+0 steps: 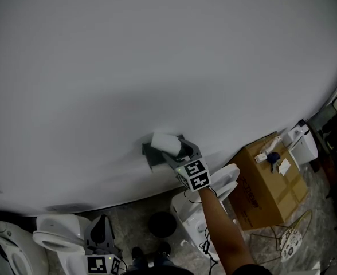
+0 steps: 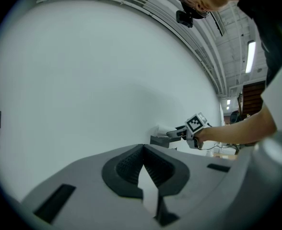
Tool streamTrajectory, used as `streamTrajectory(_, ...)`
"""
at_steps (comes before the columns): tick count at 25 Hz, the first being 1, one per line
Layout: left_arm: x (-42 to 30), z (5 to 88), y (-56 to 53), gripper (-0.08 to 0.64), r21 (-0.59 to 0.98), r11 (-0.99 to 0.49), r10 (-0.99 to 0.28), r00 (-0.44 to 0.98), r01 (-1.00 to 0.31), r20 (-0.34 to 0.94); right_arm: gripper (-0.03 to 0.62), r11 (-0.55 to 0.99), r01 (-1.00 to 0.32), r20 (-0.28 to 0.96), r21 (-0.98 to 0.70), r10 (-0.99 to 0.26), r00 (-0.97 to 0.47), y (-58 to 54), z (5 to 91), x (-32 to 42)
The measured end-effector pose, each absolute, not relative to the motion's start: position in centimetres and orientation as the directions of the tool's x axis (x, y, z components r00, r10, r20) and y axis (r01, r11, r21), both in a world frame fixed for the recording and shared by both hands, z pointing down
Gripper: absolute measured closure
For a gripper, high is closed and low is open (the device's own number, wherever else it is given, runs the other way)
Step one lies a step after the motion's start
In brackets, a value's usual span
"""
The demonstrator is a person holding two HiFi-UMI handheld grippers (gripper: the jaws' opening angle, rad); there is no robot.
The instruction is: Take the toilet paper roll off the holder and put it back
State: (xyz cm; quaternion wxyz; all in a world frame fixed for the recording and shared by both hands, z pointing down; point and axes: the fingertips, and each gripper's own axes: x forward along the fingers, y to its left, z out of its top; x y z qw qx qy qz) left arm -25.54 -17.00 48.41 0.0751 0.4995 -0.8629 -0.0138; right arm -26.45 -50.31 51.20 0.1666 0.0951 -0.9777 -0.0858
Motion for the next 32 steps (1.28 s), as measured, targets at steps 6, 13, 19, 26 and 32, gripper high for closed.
streamTrajectory(6, -25.4, 48.3, -17.2, 0.557, 0.099, 0.500, -0.864, -0.489, -0.860, 0.119, 0.293, 0.966, -0.155, 0.331, 0.209, -0.219, -0.918, -50.4, 51.7, -26.3)
streamTrajectory(13, -25.3, 48.3, -17.3, 0.557, 0.099, 0.501, -0.864, -0.490, -0.860, 0.115, 0.291, 0.977, -0.185, 0.279, 0.105, -0.208, -0.937, -51.1, 50.7, -25.3)
streamTrajectory(19, -25.2, 48.3, -17.5, 0.557, 0.099, 0.497, -0.866, -0.486, -0.862, 0.119, 0.291, 0.975, -0.201, 0.229, 0.097, -0.219, -0.949, -51.1, 48.5, -24.1)
streamTrajectory(26, -25.4, 46.3, -18.7, 0.557, 0.077, 0.506, -0.863, -0.503, -0.859, 0.049, 0.410, 0.955, -0.294, 0.076, 0.026, -0.296, -0.952, -48.5, 44.8, -18.7)
streamTrajectory(32, -23.7, 45.6, -19.8, 0.557, 0.089, 0.447, -0.894, -0.444, -0.890, 0.055, 0.579, 0.930, -0.367, 0.019, -0.036, -0.367, -0.930, -44.5, 44.1, -12.4)
